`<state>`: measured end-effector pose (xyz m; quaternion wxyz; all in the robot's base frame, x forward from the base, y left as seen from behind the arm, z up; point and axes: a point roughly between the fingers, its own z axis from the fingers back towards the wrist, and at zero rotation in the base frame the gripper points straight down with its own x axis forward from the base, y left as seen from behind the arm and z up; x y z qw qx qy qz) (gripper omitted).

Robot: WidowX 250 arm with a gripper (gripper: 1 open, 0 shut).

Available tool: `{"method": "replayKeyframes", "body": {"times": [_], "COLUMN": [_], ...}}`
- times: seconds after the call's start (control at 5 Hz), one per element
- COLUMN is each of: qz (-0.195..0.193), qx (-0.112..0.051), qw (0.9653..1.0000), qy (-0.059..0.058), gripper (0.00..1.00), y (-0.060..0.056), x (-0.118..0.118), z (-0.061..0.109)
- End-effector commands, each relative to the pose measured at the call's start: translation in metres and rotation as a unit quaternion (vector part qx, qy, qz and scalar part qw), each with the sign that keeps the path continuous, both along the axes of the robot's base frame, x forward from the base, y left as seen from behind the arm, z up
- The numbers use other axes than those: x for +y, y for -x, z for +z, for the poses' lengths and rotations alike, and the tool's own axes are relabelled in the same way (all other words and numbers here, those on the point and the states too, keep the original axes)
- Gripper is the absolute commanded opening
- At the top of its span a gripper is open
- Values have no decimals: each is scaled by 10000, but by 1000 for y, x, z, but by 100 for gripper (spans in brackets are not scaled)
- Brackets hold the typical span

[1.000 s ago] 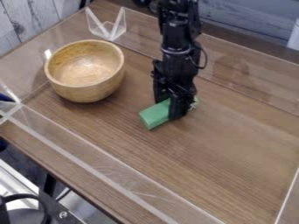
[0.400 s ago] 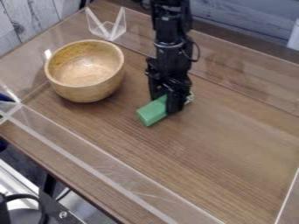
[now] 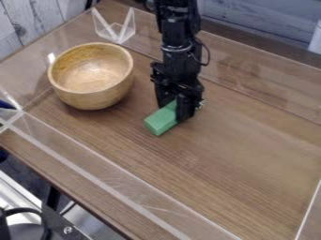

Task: Remove the green block from inside the brown bowl and put it on the table

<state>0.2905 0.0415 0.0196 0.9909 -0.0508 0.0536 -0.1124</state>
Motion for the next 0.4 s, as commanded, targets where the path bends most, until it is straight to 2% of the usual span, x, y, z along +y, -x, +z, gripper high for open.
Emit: {"method": "replayKeyframes", "body": {"times": [0.0,0.2], "qz": [32,34], "qx": [-129,-157], "qw": [9999,9998], "qy": [-63,-95], "gripper": [0,0], "y": [-2,-4], "x": [-6,-11], "z": [5,5]}}
